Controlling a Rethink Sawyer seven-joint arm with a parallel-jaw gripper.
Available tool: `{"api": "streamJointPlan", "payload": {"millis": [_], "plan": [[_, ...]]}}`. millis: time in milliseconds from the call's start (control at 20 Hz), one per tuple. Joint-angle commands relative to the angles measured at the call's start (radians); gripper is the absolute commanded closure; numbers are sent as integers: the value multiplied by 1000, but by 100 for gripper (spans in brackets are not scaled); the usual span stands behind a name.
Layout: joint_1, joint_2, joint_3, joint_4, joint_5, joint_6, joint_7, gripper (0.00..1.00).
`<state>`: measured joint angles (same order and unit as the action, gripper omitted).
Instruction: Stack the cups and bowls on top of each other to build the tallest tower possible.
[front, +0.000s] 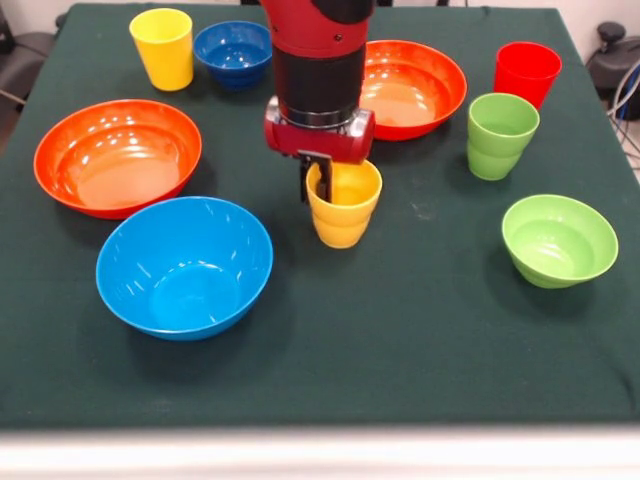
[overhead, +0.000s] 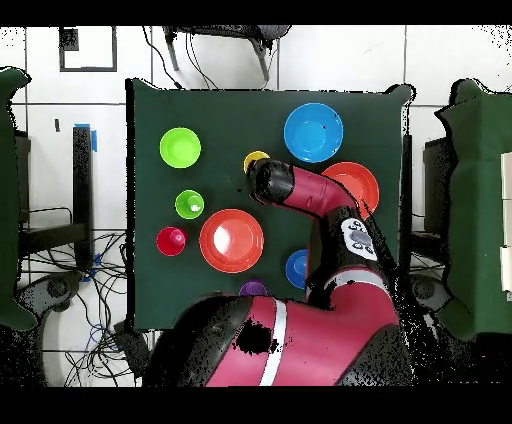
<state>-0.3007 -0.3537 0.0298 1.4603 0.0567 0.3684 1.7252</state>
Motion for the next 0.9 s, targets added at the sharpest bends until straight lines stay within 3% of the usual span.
{"api": "streamJointPlan", "payload": {"millis": [50,600,900], "plan": [[-6,49,53,225,-84,14,61,100],[-3,-41,5,324,-122,-35,56,100],[-14,-37,-26,273,-162,-38,34,100]]}}
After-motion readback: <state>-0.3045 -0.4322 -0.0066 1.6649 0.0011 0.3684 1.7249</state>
